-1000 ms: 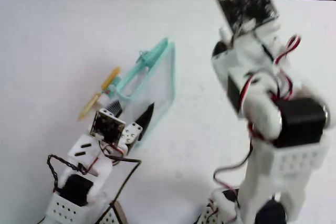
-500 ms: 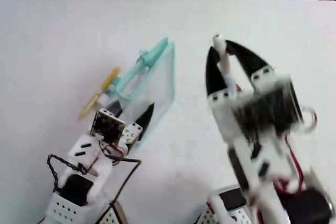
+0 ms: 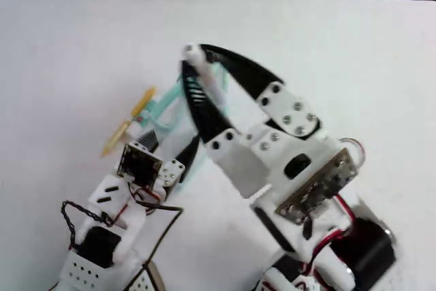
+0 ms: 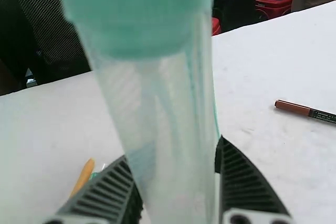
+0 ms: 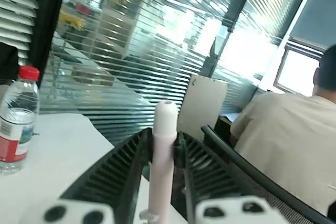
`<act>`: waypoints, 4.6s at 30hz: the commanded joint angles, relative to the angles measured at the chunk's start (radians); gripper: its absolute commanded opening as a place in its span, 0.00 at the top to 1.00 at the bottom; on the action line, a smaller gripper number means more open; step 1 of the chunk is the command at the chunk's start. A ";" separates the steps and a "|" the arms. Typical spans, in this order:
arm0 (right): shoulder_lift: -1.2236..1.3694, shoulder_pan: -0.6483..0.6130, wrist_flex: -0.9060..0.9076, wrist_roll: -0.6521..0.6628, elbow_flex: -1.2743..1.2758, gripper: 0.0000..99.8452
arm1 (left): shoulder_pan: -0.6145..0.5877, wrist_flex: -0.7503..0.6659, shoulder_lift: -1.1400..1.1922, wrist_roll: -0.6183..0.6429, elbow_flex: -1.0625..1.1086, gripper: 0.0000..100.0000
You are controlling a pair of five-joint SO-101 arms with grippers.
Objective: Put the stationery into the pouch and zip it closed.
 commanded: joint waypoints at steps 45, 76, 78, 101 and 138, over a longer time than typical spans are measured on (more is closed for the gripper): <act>0.087 -0.002 0.084 -0.003 0.221 0.74 | -0.002 -0.020 -0.004 0.000 -0.005 0.81; 0.203 0.739 0.124 0.014 0.302 0.81 | -0.054 0.025 -0.004 0.087 -0.086 0.81; 0.274 0.780 0.127 0.071 0.304 0.81 | -0.019 0.032 -0.004 0.084 -0.081 0.81; 0.564 0.771 0.196 0.184 0.342 0.81 | 0.010 0.002 -0.004 0.021 -0.029 0.81; 0.582 0.796 -0.082 0.184 0.603 0.81 | 0.012 0.008 -0.004 0.021 -0.023 0.81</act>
